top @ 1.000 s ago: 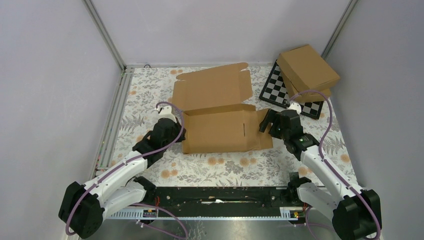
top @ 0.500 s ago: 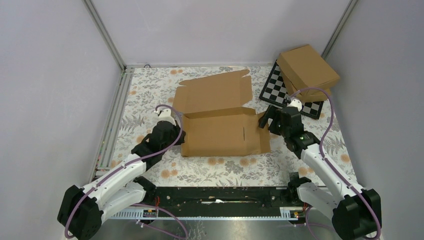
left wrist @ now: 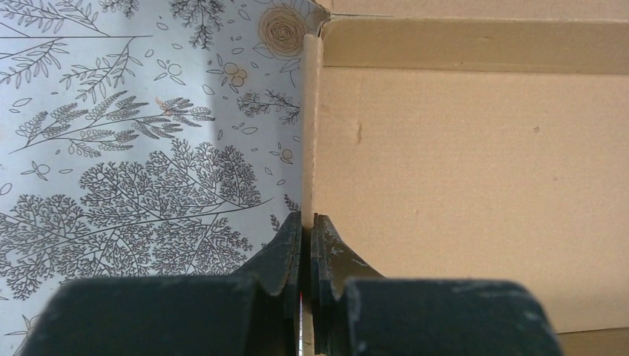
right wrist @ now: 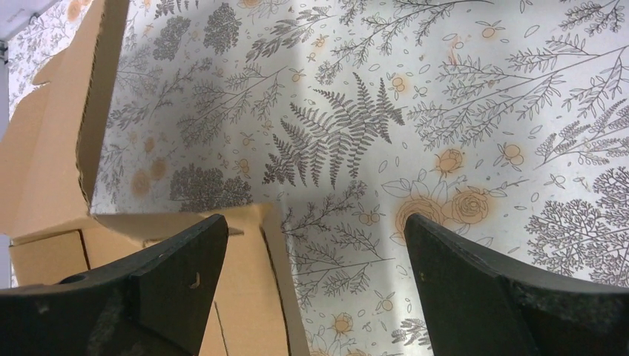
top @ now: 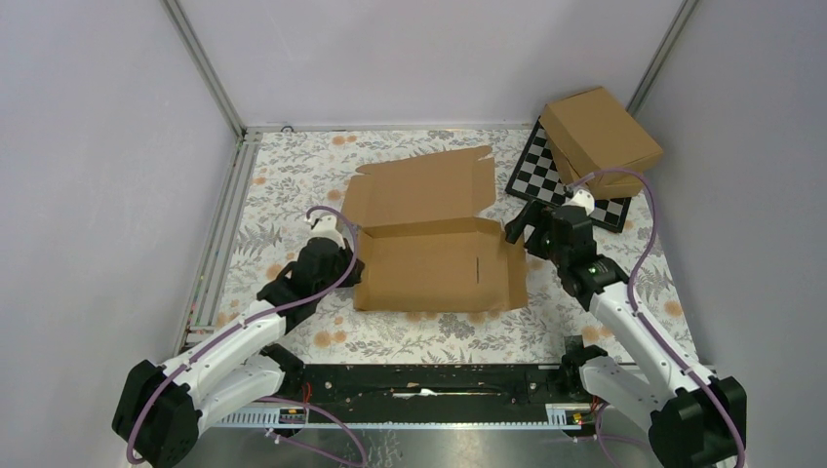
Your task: Fold the paper box
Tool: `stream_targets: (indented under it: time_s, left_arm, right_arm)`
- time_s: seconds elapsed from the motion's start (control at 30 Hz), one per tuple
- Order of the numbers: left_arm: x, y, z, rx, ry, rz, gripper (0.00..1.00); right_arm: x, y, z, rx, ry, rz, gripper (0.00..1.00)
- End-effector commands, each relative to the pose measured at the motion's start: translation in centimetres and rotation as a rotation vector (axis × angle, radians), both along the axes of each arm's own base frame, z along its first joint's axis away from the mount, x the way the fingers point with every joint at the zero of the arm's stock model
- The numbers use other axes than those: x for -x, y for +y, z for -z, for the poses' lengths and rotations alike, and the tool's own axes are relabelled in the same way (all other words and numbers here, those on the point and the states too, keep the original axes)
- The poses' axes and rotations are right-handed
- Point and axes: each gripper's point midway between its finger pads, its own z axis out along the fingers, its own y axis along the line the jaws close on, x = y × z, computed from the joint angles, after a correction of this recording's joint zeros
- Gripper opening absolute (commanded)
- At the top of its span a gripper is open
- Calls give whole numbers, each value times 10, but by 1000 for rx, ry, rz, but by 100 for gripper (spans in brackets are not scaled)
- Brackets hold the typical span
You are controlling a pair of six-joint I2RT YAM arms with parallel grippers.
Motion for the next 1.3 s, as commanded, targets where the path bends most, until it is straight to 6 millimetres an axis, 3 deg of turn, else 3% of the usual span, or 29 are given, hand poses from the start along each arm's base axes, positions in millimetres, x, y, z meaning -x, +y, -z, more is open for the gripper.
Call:
stream_targets:
  time_s: [0.0,0.2,0.33,0.5,0.77,1.27]
  left_arm:
    - [-10,-14,-21,78,-76,32,0]
    - [-8,-18,-26,101,-89,56,0]
    - [-7,-19,-26,107,-89,60,0]
    - [-9,-22,-27,105,-83,68,0]
    - [-15,-30,-26,103,-74,91,0]
    - [-24,-31,-16,80,-35,64,0]
  right_arm:
    - [-22,2,-32,-34,-69,44,96]
    - [-33,-2,-37,-52,-73,107,95]
    - [-33,21,-35,-49,-49,-47,95]
    - [-16,41,-35,-89,-50,-190,93]
    - [3,53,1,-103,40,-287,91]
    - [26,74,40,-183,170,-381,94]
